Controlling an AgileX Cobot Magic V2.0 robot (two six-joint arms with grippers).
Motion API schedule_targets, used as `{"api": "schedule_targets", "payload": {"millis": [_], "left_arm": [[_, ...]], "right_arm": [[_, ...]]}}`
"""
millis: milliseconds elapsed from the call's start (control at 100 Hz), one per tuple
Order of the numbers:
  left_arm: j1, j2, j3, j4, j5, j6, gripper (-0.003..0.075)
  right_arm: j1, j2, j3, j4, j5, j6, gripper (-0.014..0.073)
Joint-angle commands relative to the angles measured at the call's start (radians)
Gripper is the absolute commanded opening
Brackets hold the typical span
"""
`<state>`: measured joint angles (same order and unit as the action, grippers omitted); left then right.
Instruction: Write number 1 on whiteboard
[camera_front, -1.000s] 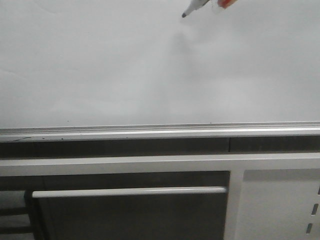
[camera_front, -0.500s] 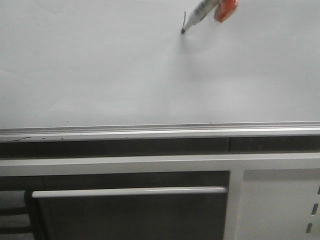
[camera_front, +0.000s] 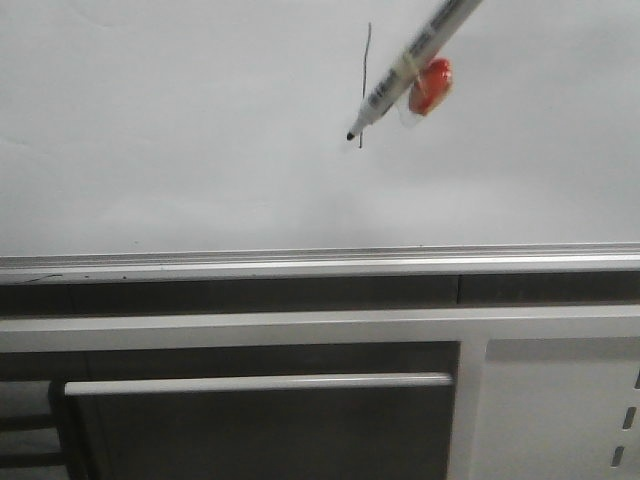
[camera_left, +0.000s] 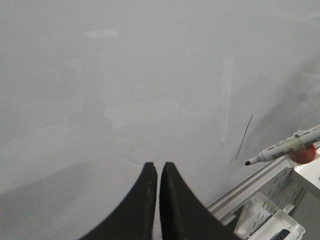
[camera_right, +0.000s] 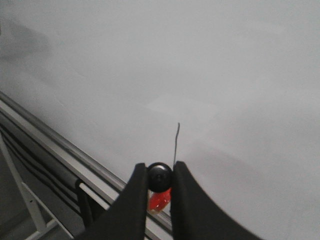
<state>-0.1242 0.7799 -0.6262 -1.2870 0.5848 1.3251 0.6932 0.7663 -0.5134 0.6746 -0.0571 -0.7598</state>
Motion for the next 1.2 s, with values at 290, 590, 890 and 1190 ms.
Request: {"api": "schedule_targets", "payload": {"millis": [290, 590, 890, 1190], "left_arm": [[0.002, 0.003, -0.029, -0.055, 0.161, 0.026, -0.002], [0.002, 0.005, -0.031, -0.057, 0.292, 0.03, -0.002], [0.0, 0.006, -0.031, -0.057, 0.42, 0.079, -0.002], [0.0, 0.006, -0.031, -0.055, 0.456, 0.082, 0.0186]], "right_arm": [[0.002, -0.135, -0.145, 0.027, 0.213, -0.011, -0.0043], [0.002, -0.058, -0.22, 0.038, 0.389, -0.011, -0.0043], [0.003, 0.065, -0.333, 0.063, 0.488, -0.011, -0.0043], [0.003, 0.145, -0.427, 0.143, 0.571, -0.097, -0.0043]]}}
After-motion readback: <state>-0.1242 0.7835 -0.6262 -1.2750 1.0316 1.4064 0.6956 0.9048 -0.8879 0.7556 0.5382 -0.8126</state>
